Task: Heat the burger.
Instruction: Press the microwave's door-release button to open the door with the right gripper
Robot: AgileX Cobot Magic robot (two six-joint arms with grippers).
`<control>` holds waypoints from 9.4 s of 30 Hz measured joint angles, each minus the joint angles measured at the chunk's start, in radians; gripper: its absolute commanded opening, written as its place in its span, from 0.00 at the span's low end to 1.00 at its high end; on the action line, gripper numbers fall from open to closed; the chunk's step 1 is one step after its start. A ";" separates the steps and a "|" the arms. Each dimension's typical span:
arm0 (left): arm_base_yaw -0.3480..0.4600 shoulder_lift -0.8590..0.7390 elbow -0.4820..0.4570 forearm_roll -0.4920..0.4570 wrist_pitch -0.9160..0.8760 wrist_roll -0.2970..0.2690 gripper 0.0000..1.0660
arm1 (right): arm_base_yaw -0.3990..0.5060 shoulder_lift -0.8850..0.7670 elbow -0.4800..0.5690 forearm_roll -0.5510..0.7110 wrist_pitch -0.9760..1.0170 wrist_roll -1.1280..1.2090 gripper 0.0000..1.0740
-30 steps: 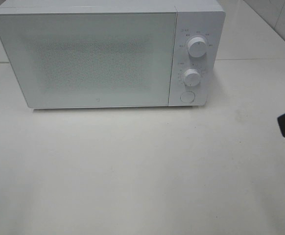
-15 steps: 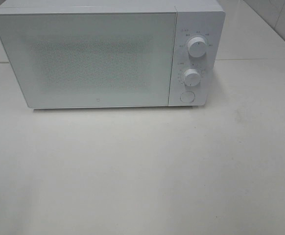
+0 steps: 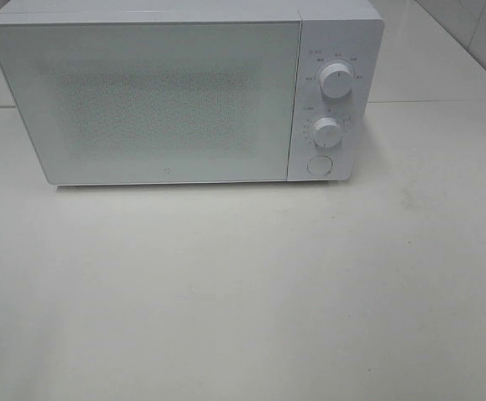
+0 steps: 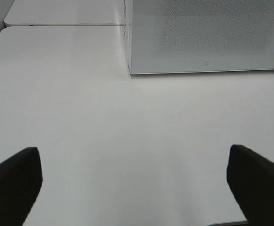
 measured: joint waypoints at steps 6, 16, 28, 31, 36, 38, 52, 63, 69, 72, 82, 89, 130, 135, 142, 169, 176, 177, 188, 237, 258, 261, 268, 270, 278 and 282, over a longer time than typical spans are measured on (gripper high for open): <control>0.000 0.000 0.000 0.000 0.000 0.000 0.94 | -0.044 -0.067 0.065 -0.002 -0.005 -0.018 0.70; 0.000 0.000 0.000 0.000 0.000 0.000 0.94 | -0.045 -0.067 0.200 0.000 -0.090 -0.019 0.70; 0.000 0.000 0.000 0.000 0.000 0.000 0.94 | -0.045 -0.067 0.210 0.000 -0.095 -0.020 0.70; 0.000 0.000 0.000 0.000 0.000 0.000 0.94 | -0.045 -0.067 0.210 0.000 -0.095 -0.020 0.70; 0.000 0.000 0.000 0.000 0.000 0.000 0.94 | -0.045 -0.067 0.210 0.000 -0.095 -0.020 0.70; 0.000 0.000 0.000 0.000 0.000 0.000 0.94 | -0.045 -0.067 0.210 0.000 -0.095 -0.020 0.70; 0.000 0.000 0.000 0.000 0.000 0.000 0.94 | -0.045 -0.060 0.156 0.000 -0.185 -0.020 0.70; 0.000 0.000 0.000 0.000 0.000 0.000 0.94 | -0.045 0.116 0.156 0.000 -0.311 -0.020 0.70; 0.000 0.000 0.000 0.000 0.000 0.000 0.94 | -0.045 0.236 0.156 0.000 -0.434 -0.020 0.70; 0.000 0.000 0.000 0.000 0.000 0.000 0.94 | -0.045 0.291 0.156 0.000 -0.482 -0.020 0.70; 0.000 0.000 0.000 0.000 0.000 0.000 0.94 | -0.045 0.465 0.238 0.000 -0.820 -0.020 0.70; 0.000 0.000 0.000 0.000 0.000 0.000 0.94 | -0.045 0.581 0.275 0.000 -1.007 -0.021 0.70; 0.000 0.000 0.000 0.000 0.000 0.000 0.94 | 0.370 1.556 0.384 0.669 -2.179 -0.267 0.70; 0.000 0.000 0.000 0.000 0.000 0.000 0.94 | 0.448 1.601 0.372 0.757 -2.199 -0.290 0.70; 0.000 0.000 0.000 0.000 0.000 0.000 0.94 | 0.538 1.675 0.313 0.837 -2.205 -0.359 0.69; 0.000 0.000 0.000 0.000 0.000 0.000 0.94 | 0.543 1.761 0.275 0.840 -2.091 0.805 0.00; 0.000 0.000 0.000 0.000 0.000 0.000 0.94 | 0.543 1.799 0.274 0.839 -2.090 1.092 0.00; 0.000 0.000 0.000 0.000 0.000 0.000 0.94 | 0.543 1.799 0.268 0.839 -2.090 1.113 0.00; 0.000 0.000 0.000 0.000 0.000 0.000 0.94 | 0.543 1.860 0.166 0.842 -2.090 1.129 0.00; 0.000 0.000 0.000 0.000 0.000 0.000 0.94 | 0.397 2.091 -0.146 0.914 -1.999 1.034 0.00; 0.000 0.000 0.000 0.000 0.000 0.000 0.94 | 0.397 2.097 -0.183 0.948 -2.015 1.060 0.00; 0.000 0.000 0.000 0.000 0.000 0.000 0.94 | 0.398 2.099 -0.191 0.962 -2.015 1.061 0.00; 0.000 0.000 0.000 0.000 0.000 0.000 0.94 | 0.400 2.102 -0.200 0.973 -2.015 1.059 0.00; 0.000 0.000 0.000 0.000 0.000 0.000 0.94 | 0.404 2.105 -0.211 0.996 -2.015 1.059 0.00; 0.000 0.000 0.000 0.000 0.000 0.000 0.94 | 0.407 2.165 -0.268 1.036 -2.036 1.056 0.00; 0.000 0.000 0.000 0.000 0.000 0.000 0.94 | 0.407 2.172 -0.292 1.077 -2.030 1.017 0.00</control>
